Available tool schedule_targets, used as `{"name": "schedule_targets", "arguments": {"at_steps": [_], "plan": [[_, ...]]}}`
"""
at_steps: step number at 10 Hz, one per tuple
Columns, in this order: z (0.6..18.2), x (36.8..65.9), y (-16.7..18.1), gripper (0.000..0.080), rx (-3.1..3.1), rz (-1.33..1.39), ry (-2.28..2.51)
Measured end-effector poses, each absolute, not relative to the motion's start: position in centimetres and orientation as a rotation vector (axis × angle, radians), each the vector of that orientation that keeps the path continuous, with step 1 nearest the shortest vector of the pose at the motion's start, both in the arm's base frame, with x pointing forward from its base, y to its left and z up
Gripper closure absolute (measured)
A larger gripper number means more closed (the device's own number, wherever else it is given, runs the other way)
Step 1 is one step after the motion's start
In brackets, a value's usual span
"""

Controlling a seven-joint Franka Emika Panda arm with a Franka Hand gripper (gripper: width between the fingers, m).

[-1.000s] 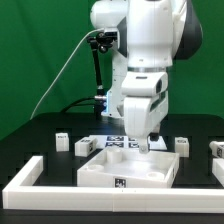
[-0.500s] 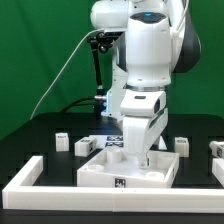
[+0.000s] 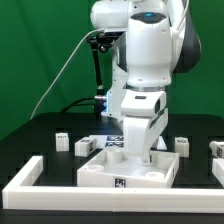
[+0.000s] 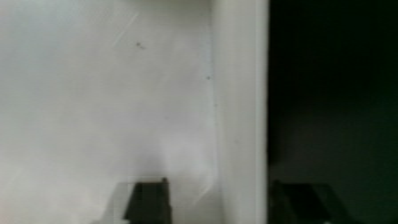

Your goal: Assemble one leg

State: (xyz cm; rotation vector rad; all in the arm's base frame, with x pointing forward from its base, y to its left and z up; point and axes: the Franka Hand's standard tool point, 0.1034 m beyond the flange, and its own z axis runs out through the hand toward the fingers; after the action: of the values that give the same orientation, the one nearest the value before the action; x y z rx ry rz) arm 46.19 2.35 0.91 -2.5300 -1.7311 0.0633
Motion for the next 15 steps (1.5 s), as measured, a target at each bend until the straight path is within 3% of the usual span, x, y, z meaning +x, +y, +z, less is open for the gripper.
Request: {"name": "schedule_targets", "arguments": {"at_steps": [1, 9, 15], "plan": [[0.9, 46.2, 2.3, 0.0737, -2.53, 0.063, -1.731], [1.1, 46.6, 2.3, 0.0735, -2.536, 0.044, -1.737], [1.2, 47.3, 1.8, 0.0736, -2.327, 0.004, -2.042]]}}
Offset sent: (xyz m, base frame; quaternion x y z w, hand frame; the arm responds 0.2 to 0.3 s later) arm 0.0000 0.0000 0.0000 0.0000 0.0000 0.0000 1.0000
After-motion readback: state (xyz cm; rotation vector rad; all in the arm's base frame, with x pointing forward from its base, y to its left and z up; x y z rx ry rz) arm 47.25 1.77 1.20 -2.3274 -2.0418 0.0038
